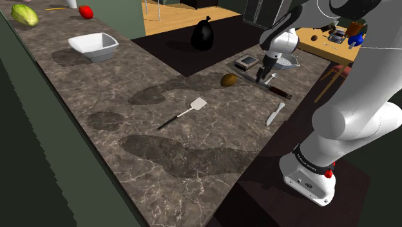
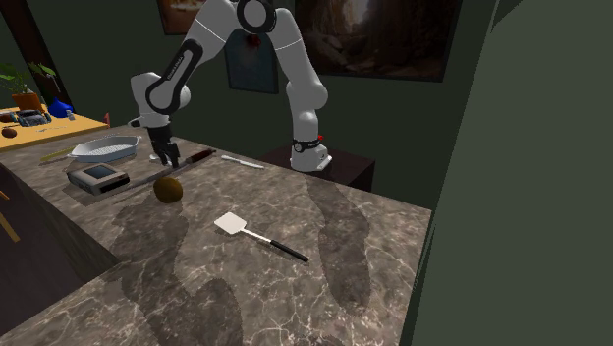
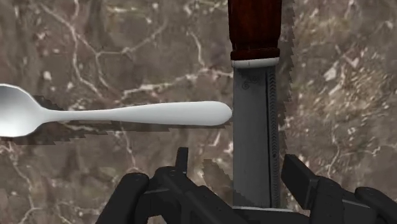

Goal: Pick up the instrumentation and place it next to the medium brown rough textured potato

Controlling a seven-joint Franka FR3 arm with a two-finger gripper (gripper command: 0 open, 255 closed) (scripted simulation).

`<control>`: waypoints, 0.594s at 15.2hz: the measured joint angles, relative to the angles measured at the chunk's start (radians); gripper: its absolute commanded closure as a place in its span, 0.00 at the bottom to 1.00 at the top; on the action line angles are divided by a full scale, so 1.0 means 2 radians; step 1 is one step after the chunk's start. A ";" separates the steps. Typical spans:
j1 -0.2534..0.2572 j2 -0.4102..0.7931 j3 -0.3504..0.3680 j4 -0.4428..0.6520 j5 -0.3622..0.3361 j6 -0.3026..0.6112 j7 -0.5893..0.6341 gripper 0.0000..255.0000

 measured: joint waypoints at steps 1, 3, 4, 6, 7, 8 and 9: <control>0.000 0.000 0.000 0.000 0.000 0.000 0.000 0.00; 0.000 0.001 0.000 -0.001 0.000 0.001 0.000 0.00; 0.000 -0.005 -0.001 0.000 -0.002 -0.006 0.001 0.00; 0.000 -0.023 -0.005 0.004 -0.009 -0.028 0.003 0.00; 0.001 -0.036 -0.008 0.006 -0.013 -0.041 0.006 0.00; 0.002 -0.039 -0.008 0.007 -0.015 -0.046 0.008 0.00; 0.002 -0.041 -0.008 0.009 -0.015 -0.049 0.009 0.00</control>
